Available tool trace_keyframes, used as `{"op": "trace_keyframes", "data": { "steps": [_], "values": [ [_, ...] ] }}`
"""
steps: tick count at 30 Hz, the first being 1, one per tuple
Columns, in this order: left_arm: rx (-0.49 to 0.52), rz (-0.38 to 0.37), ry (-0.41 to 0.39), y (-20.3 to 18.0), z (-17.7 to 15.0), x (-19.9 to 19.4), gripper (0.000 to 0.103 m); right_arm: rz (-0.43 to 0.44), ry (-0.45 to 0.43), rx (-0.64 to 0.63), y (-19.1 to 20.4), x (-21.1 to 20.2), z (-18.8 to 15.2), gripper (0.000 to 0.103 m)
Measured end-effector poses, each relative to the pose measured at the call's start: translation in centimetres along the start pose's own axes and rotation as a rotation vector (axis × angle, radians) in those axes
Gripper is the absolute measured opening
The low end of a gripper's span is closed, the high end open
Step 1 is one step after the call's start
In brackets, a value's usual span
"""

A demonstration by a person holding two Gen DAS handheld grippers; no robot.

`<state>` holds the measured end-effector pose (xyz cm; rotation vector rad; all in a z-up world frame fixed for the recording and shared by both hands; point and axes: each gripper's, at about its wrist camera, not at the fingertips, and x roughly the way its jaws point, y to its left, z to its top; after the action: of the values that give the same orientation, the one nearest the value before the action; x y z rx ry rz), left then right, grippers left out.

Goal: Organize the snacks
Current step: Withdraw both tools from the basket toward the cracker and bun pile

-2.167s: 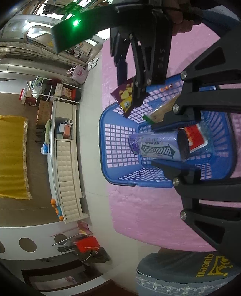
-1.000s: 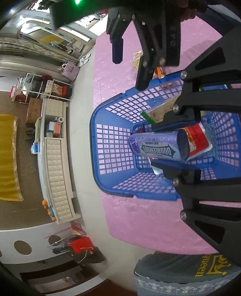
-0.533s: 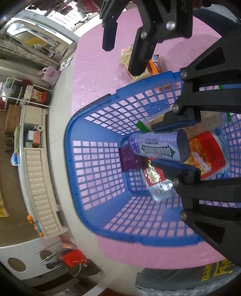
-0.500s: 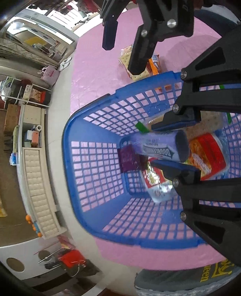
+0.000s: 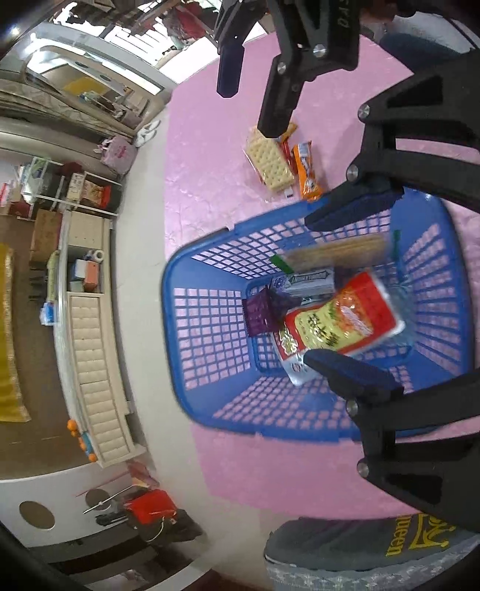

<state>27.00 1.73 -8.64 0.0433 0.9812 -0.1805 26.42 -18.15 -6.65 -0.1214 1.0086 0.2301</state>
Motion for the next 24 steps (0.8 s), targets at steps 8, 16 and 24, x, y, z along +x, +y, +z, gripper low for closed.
{"op": "trace_keyframes", "data": {
  "steps": [8, 16, 24],
  "values": [
    [-0.009, -0.021, -0.067, -0.8, -3.2, -6.0, 0.072, -0.011, -0.060, -0.010, 1.9, -5.5, -1.9, 0.086],
    [0.043, -0.034, -0.107, -3.9, -5.1, -9.2, 0.072, -0.039, -0.077, -0.008, 1.8, -8.5, -4.8, 0.086],
    [0.091, -0.063, -0.110, -7.6, -5.1, -9.5, 0.072, -0.061, -0.076, 0.049, -1.3, -10.1, -7.1, 0.086]
  ]
}}
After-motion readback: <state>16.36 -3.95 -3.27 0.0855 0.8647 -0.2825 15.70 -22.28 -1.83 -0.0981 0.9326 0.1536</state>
